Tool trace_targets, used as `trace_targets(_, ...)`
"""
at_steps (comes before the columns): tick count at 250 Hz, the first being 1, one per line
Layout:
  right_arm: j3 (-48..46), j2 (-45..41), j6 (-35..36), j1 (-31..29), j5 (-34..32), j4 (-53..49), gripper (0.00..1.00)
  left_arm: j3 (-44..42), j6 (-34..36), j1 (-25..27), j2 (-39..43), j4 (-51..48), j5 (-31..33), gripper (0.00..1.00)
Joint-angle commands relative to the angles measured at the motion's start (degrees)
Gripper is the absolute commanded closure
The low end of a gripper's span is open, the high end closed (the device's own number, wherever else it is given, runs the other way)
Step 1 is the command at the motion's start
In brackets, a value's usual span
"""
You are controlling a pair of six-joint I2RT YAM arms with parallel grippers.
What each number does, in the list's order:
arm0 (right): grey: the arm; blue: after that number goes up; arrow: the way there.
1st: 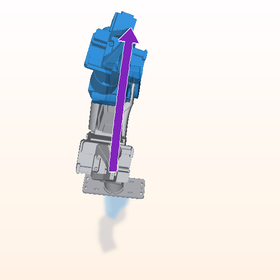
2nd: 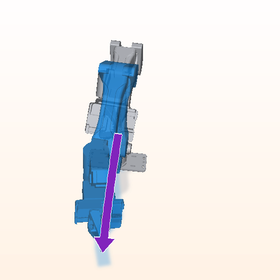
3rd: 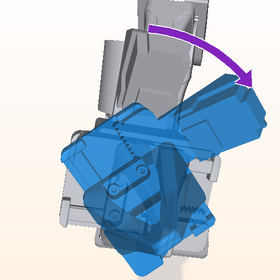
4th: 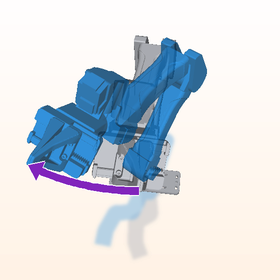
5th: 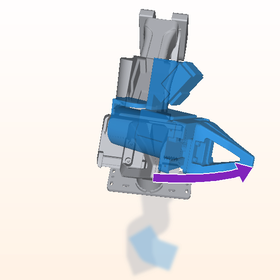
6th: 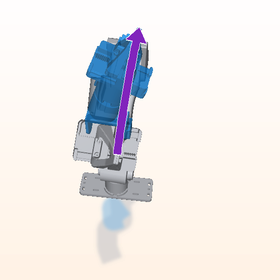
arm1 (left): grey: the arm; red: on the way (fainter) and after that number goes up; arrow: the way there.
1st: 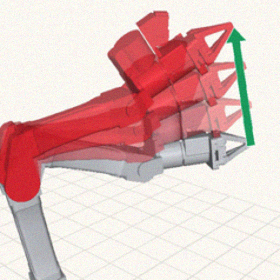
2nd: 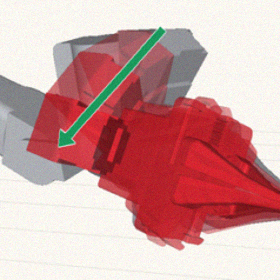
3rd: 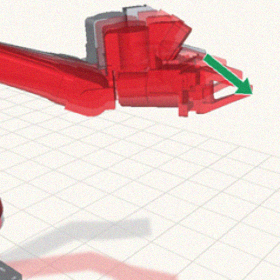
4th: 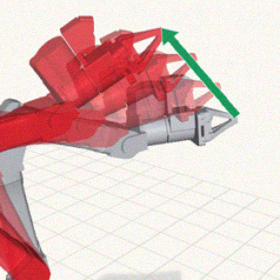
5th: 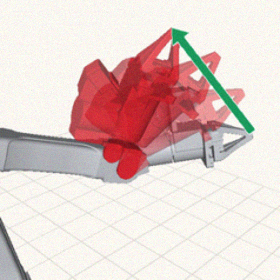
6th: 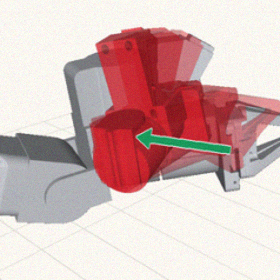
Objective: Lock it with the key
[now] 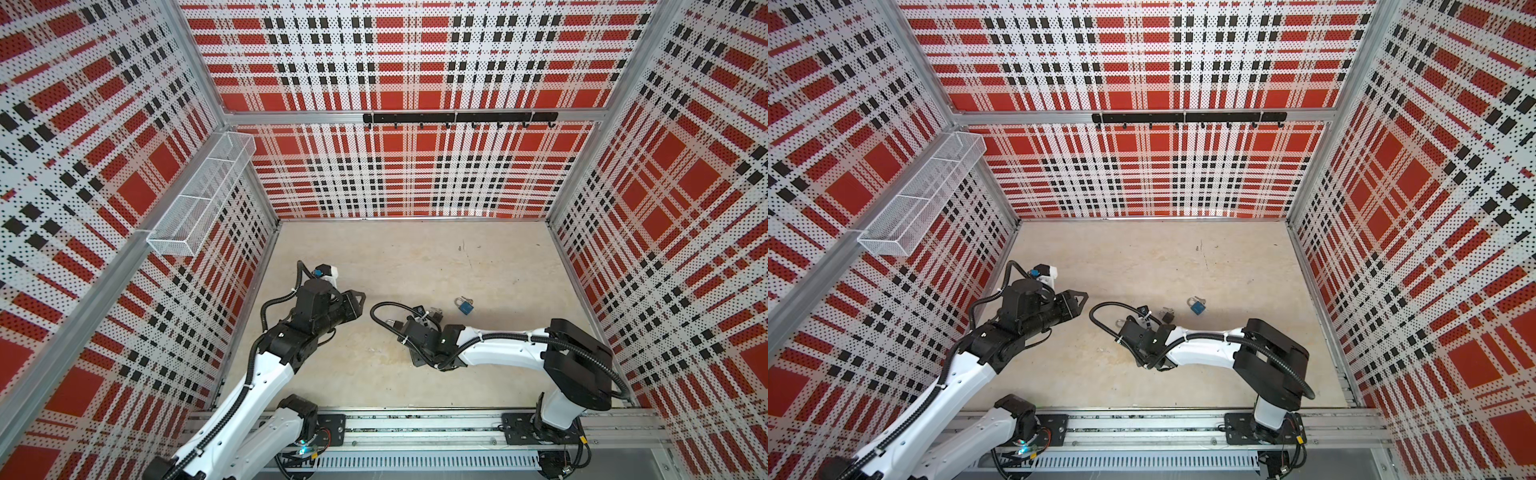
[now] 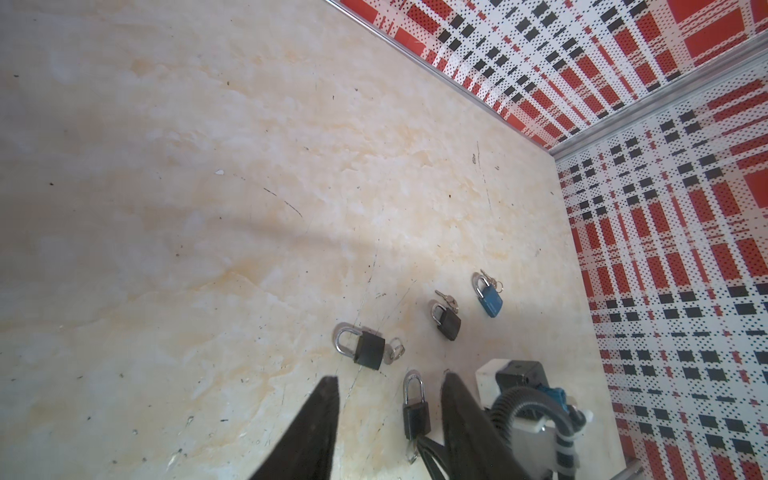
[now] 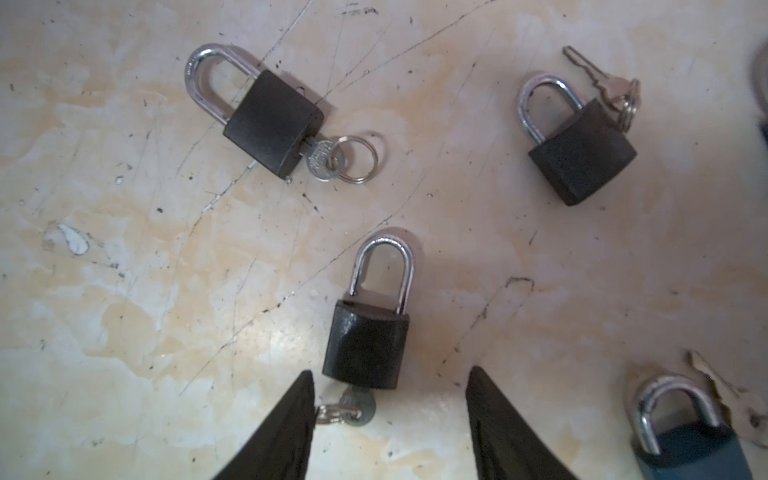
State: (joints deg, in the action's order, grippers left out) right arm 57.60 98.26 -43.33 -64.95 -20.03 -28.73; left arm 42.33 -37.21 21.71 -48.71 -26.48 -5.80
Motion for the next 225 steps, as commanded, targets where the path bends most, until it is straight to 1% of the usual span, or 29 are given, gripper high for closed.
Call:
trace_targets(1,2.0,2.2,-0.9,-0.1,-0.9,0.3,0.41,0.9,0.5,-1.6,1.3,-2.4,0.8,0.55)
trace_targets(22,2.3,3.4,-0.8,0.0,-0.1,1.3,0.45,1.1,0.9,-2.9,1.9,-3.0,0.4,0.54)
trace_targets(41,3.0,4.5,-0.6,0.0,0.4,1.3,0.53,1.2,1.1,-3.9,2.0,-3.0,-0.6,0.54)
trace_targets(57,3.6,5.4,-0.7,0.1,0.4,0.7,0.57,1.4,1.3,-4.0,2.1,-3.4,-1.2,0.54)
trace_targets(59,3.7,5.5,-0.6,0.1,0.5,0.6,0.57,1.4,1.2,-5.2,2.1,-3.4,-1.2,0.54)
trace_targets(64,3.8,5.6,-0.6,0.1,0.5,0.6,0.58,1.4,1.3,-5.6,2.1,-3.5,-1.3,0.54)
trace_targets(106,3.9,6.5,-0.9,0.4,1.1,0.0,0.63,0.9,1.3,-6.8,2.5,-3.5,-2.1,0.54)
trace_targets(125,3.5,6.2,-1.1,0.6,1.3,0.0,0.64,0.6,1.4,-7.0,2.6,-3.2,-2.5,0.54)
trace_targets(152,2.9,5.9,-1.1,0.8,2.0,0.2,0.59,0.4,1.3,-7.3,2.5,-3.1,-2.7,0.54)
trace_targets(191,2.3,6.2,-1.1,1.0,3.1,1.0,0.59,0.1,1.3,-7.7,2.5,-3.2,-3.0,0.54)
trace_targets(225,2.2,6.5,-1.0,1.0,3.7,1.6,0.69,0.2,1.6,-8.0,2.4,-3.2,-3.6,0.54)
